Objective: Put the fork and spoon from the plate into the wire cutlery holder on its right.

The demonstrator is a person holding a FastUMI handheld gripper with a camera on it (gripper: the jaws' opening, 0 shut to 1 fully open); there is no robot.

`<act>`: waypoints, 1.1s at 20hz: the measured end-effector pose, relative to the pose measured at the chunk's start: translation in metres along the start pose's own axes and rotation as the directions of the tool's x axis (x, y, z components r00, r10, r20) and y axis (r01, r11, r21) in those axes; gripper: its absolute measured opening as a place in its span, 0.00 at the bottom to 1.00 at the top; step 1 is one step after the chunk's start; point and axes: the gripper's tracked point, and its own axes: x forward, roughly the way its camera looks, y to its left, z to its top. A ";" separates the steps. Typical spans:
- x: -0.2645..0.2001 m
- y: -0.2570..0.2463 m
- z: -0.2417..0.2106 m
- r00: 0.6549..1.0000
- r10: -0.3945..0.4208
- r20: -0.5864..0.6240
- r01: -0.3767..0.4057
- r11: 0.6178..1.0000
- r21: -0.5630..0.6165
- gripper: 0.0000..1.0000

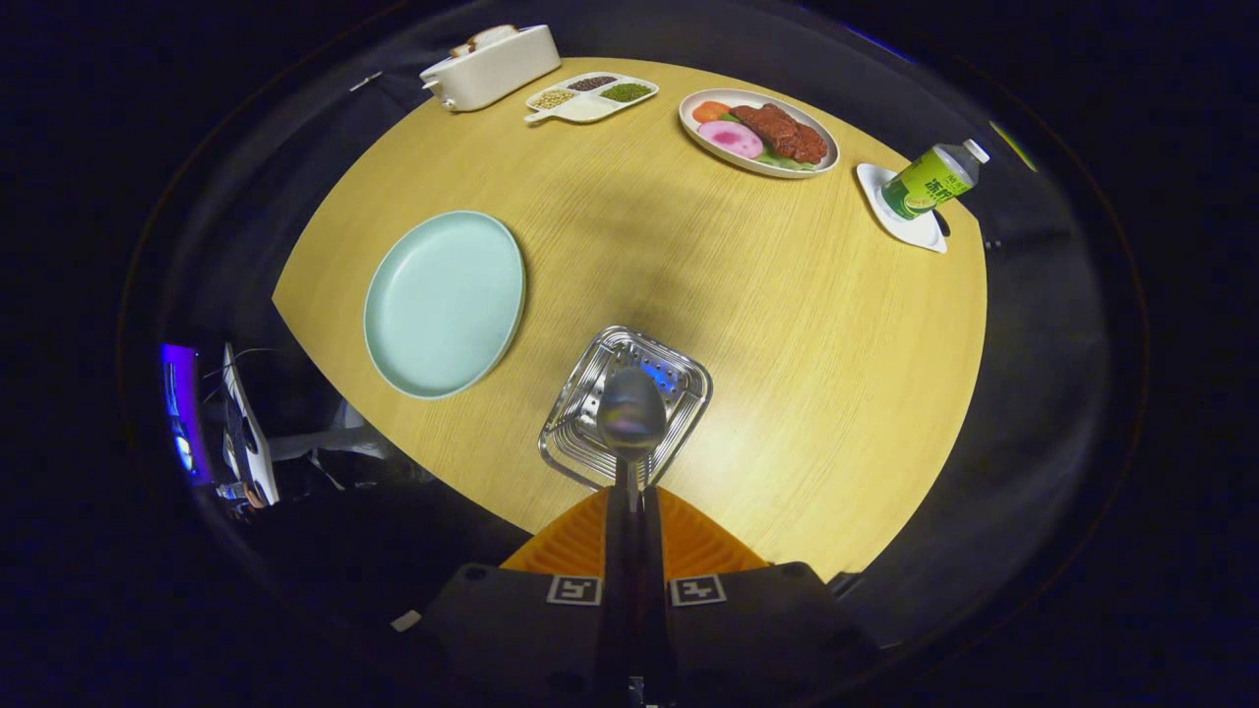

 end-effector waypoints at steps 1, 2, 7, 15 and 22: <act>0.001 -0.001 0.004 1.000 0.002 0.008 -0.002 1.000 0.012 0.14; 0.000 -0.003 0.004 1.000 -0.002 0.017 0.002 1.000 0.024 0.15; -0.021 -0.004 0.022 0.980 -0.015 0.198 -0.002 0.996 0.085 0.67; -0.126 0.007 0.061 0.670 -0.236 0.703 0.083 0.966 0.245 1.00; -0.229 0.015 0.064 0.353 -0.352 0.867 0.172 0.935 0.310 1.00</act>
